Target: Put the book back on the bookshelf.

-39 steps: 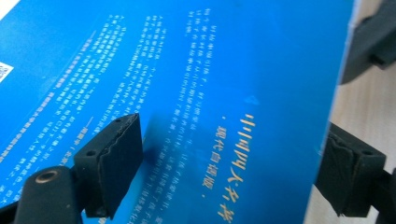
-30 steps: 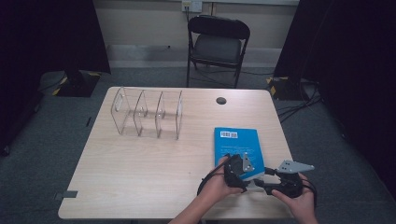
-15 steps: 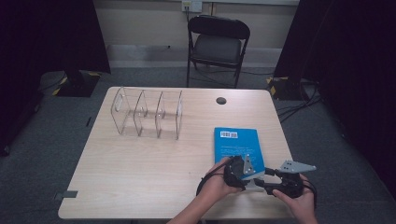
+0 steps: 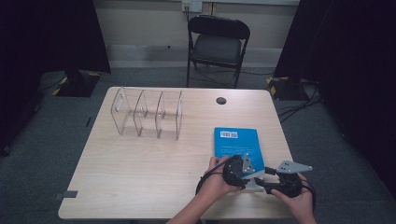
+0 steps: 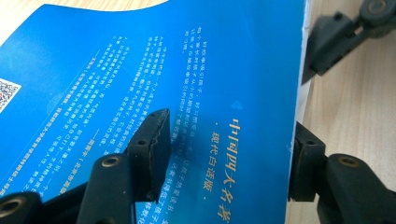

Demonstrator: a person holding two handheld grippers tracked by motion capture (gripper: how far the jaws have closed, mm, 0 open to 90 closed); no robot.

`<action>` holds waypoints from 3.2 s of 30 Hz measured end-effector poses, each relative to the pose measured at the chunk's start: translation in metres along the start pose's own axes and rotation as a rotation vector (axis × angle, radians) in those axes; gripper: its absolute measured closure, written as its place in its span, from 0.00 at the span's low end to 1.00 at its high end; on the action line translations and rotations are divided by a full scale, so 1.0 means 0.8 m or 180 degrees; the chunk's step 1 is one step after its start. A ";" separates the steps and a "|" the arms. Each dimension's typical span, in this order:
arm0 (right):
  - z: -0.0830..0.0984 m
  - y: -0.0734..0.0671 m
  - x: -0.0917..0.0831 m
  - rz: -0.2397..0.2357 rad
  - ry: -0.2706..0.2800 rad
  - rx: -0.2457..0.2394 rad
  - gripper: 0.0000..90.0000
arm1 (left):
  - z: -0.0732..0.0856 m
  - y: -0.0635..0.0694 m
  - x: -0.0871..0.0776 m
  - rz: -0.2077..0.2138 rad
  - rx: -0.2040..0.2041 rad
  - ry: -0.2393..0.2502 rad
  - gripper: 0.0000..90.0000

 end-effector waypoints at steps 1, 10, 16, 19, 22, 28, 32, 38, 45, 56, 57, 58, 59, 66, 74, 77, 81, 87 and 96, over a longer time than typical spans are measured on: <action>-0.002 0.000 -0.001 -0.0018 0.0059 0.0016 0.44 | 0.000 0.000 0.000 0.0028 0.0002 -0.0015 0.46; -0.005 -0.005 -0.004 0.0037 0.0059 -0.0017 0.45 | -0.001 -0.001 0.006 0.0041 -0.0086 0.0007 0.32; -0.007 -0.006 -0.006 0.0022 0.0105 0.0017 0.46 | -0.008 0.005 0.017 -0.0066 -0.0075 -0.0126 0.17; -0.006 -0.006 -0.006 0.0007 0.0112 0.0064 0.46 | -0.008 0.005 0.017 -0.0106 -0.0094 -0.0129 0.19; -0.006 -0.006 -0.006 0.0010 0.0118 0.0069 0.46 | -0.008 0.001 0.013 -0.0151 -0.0032 -0.0138 0.32; -0.004 -0.003 -0.007 -0.0073 0.0186 0.0155 0.46 | -0.009 0.002 0.009 -0.0144 -0.0001 -0.0173 0.39; 0.004 0.002 -0.011 -0.0114 0.0223 0.0161 0.40 | -0.014 0.003 0.006 -0.0117 0.0061 -0.0232 0.48; 0.024 0.003 -0.008 -0.0195 -0.0018 0.0155 0.33 | -0.018 -0.002 0.000 -0.0024 -0.0039 -0.0303 0.58; 0.028 0.004 -0.004 -0.0198 -0.0123 0.0095 0.28 | -0.025 -0.004 -0.007 0.0009 -0.0080 -0.0387 0.69; 0.031 0.006 0.001 -0.0249 -0.0173 0.0094 0.21 | -0.038 -0.017 -0.019 0.0096 -0.0230 -0.0513 0.74; 0.031 0.006 0.001 -0.0246 -0.0175 0.0084 0.21 | -0.039 -0.017 -0.020 0.0105 -0.0268 -0.0506 0.75; 0.031 0.006 0.001 -0.0263 -0.0176 0.0084 0.20 | -0.040 -0.019 -0.021 0.0117 -0.0281 -0.0523 0.75; 0.031 0.007 0.002 -0.0277 -0.0170 0.0068 0.20 | -0.040 -0.019 -0.022 0.0124 -0.0313 -0.0516 0.75; 0.034 0.006 0.004 -0.0281 -0.0254 -0.0029 0.16 | -0.050 -0.024 -0.027 0.0132 -0.0370 -0.0603 0.77; 0.035 0.007 0.004 -0.0275 -0.0305 -0.0100 0.15 | -0.064 -0.035 -0.038 0.0119 -0.0452 -0.0684 0.79; 0.036 0.006 0.005 -0.0243 -0.0318 -0.0120 0.15 | -0.069 -0.038 -0.042 0.0121 -0.0486 -0.0722 0.80; 0.036 0.005 0.006 -0.0206 -0.0300 -0.0181 0.15 | -0.073 -0.042 -0.045 0.0119 -0.0511 -0.0730 0.81; 0.035 0.002 0.010 -0.0088 -0.0317 -0.0230 0.14 | -0.080 -0.048 -0.053 0.0110 -0.0566 -0.0744 0.82; 0.032 0.000 0.015 -0.0061 -0.0322 -0.0232 0.13 | -0.088 -0.056 -0.057 0.0129 -0.0580 -0.0766 0.82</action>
Point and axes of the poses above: each handheld gripper's, and its own axes: x roughly forward along the jaws, z roughly out of its underside, y roughly to its right, the point moved 2 cm from there along x, roughly forward along the jaws, and after that the axes turned 1 degree about -z, right-handed, at the moved point
